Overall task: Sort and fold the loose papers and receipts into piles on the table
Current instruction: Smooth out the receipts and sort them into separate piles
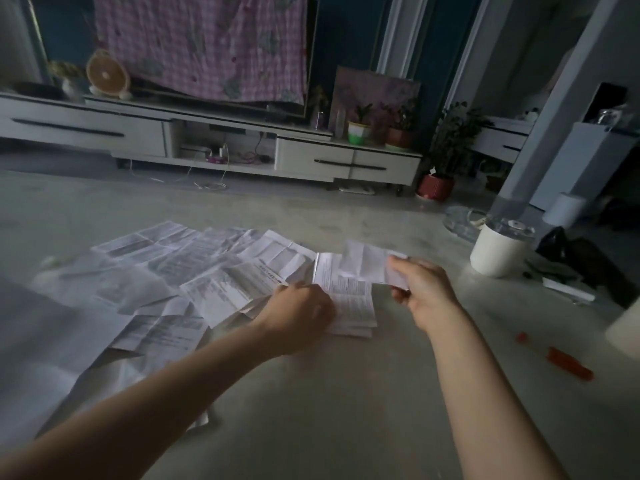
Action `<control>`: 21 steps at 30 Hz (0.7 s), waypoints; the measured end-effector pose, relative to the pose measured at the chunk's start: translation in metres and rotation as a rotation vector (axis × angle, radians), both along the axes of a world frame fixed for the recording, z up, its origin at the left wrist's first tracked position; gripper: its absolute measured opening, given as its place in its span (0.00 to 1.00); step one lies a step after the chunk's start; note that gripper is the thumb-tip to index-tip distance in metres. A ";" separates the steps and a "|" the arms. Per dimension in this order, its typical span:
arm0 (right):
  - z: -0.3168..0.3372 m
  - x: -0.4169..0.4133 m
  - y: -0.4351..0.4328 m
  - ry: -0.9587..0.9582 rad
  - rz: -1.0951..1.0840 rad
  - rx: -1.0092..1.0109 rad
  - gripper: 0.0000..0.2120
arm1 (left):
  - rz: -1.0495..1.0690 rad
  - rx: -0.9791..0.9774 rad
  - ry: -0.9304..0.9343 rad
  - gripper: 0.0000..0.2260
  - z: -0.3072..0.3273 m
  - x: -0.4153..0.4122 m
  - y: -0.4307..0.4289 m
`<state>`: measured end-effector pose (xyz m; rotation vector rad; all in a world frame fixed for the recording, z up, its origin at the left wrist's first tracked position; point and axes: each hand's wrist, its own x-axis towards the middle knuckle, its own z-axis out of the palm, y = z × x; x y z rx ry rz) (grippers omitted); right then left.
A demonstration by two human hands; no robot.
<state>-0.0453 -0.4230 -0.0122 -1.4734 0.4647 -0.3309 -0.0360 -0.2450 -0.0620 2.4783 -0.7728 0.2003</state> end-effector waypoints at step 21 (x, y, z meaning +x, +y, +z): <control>0.002 -0.006 0.000 0.045 0.008 0.235 0.07 | 0.033 0.024 0.086 0.17 0.051 0.021 -0.017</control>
